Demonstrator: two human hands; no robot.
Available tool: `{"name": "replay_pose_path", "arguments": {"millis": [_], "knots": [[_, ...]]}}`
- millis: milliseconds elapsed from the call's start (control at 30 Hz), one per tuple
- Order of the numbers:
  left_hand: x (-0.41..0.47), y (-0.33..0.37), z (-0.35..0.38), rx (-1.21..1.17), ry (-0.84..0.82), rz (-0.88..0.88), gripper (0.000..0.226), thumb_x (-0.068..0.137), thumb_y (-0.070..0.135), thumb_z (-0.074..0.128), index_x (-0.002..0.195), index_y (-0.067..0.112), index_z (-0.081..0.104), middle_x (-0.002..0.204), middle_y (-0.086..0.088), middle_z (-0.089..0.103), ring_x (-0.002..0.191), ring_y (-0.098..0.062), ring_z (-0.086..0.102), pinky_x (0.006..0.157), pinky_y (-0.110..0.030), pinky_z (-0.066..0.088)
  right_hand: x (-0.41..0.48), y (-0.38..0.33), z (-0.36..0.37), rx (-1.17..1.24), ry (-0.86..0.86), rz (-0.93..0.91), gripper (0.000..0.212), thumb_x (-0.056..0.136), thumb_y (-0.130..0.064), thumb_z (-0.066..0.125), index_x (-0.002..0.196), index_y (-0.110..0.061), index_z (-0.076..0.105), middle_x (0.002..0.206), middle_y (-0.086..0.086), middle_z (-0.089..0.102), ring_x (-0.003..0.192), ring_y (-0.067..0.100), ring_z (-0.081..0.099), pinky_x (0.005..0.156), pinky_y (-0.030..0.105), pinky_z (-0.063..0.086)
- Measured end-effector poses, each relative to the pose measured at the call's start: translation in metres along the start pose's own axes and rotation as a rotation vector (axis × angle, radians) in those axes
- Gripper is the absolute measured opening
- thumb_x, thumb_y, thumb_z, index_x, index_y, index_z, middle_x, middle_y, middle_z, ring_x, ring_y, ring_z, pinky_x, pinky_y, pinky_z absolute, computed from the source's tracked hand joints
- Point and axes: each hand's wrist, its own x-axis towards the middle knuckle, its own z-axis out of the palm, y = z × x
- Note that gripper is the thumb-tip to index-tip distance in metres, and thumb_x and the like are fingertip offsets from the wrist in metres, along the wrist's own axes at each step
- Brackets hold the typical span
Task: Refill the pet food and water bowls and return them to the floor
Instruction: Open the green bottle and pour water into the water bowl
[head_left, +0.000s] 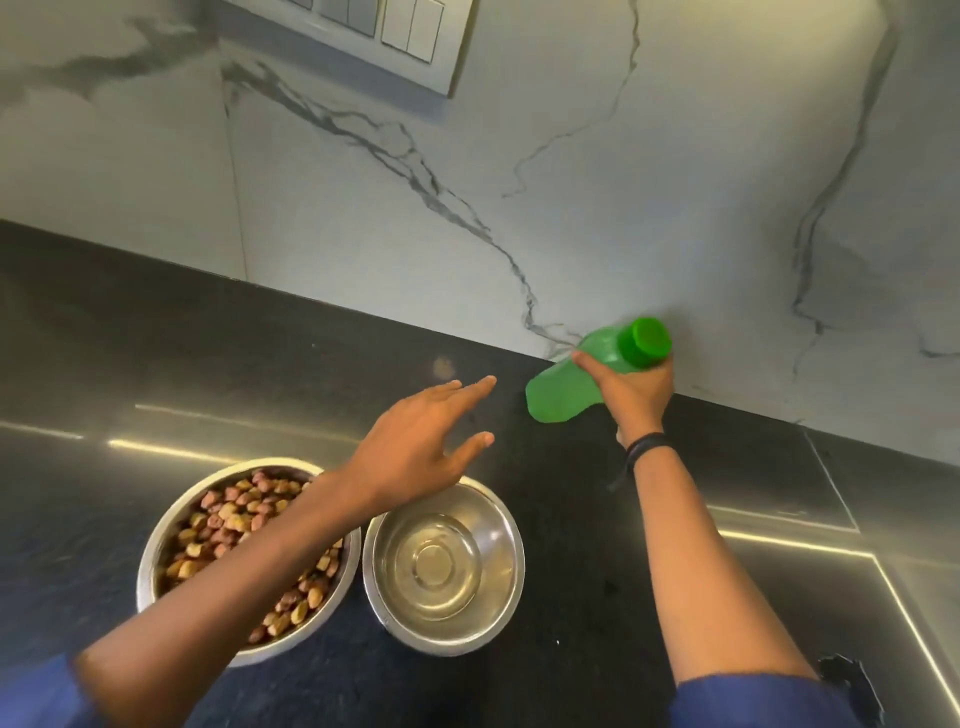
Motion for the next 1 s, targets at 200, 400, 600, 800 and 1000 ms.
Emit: {"name": "replay_pose_path", "arguments": {"millis": [200, 400, 600, 800, 1000], "knots": [[-0.021, 0.039, -0.005, -0.063, 0.106, -0.003, 0.06, 0.093, 0.044, 0.057, 0.147, 0.025, 0.038, 0.141, 0.002, 0.055, 0.118, -0.02, 0.06, 0.101, -0.048, 0.046, -0.058, 0.012, -0.066, -0.018, -0.013, -0.064, 0.083, 0.038, -0.046, 0.093, 0.111, -0.023, 0.062, 0.105, -0.002, 0.069, 0.096, 0.019, 0.066, 0.09, 0.044, 0.055], [-0.03, 0.088, 0.014, -0.171, 0.131, 0.033, 0.057, 0.093, 0.046, 0.056, 0.143, 0.024, 0.042, 0.139, 0.004, 0.056, 0.052, 0.012, 0.054, 0.086, -0.044, 0.053, -0.115, 0.028, -0.127, 0.025, -0.094, -0.107, 0.075, 0.038, -0.053, 0.093, 0.104, -0.03, 0.065, 0.098, -0.009, 0.071, 0.092, 0.012, 0.069, 0.086, 0.043, 0.057], [-0.034, 0.132, 0.033, -0.201, 0.115, 0.077, 0.056, 0.094, 0.051, 0.05, 0.14, 0.02, 0.047, 0.136, 0.003, 0.059, 0.053, 0.004, 0.057, 0.08, -0.036, 0.05, -0.151, 0.042, -0.145, 0.066, -0.235, -0.162, 0.069, 0.044, -0.051, 0.093, 0.103, -0.029, 0.065, 0.096, -0.009, 0.072, 0.091, 0.008, 0.068, 0.085, 0.042, 0.057], [-0.021, 0.152, 0.042, -0.276, 0.094, 0.104, 0.061, 0.092, 0.054, 0.05, 0.141, 0.019, 0.046, 0.137, 0.001, 0.058, 0.127, -0.013, 0.054, 0.103, -0.044, 0.045, -0.158, 0.051, -0.136, 0.124, -0.352, -0.216, 0.079, 0.042, -0.058, 0.092, 0.108, -0.041, 0.051, 0.11, -0.001, 0.064, 0.103, 0.012, 0.064, 0.089, 0.042, 0.055], [-0.004, 0.173, 0.055, -0.202, 0.006, 0.159, 0.073, 0.087, 0.052, 0.059, 0.146, 0.016, 0.036, 0.147, -0.004, 0.048, 0.135, -0.019, 0.045, 0.109, -0.044, 0.04, -0.15, 0.058, -0.13, 0.194, -0.43, -0.234, 0.072, 0.067, -0.028, 0.088, 0.125, -0.019, 0.047, 0.115, -0.003, 0.062, 0.103, 0.004, 0.064, 0.082, 0.023, 0.052]]}}
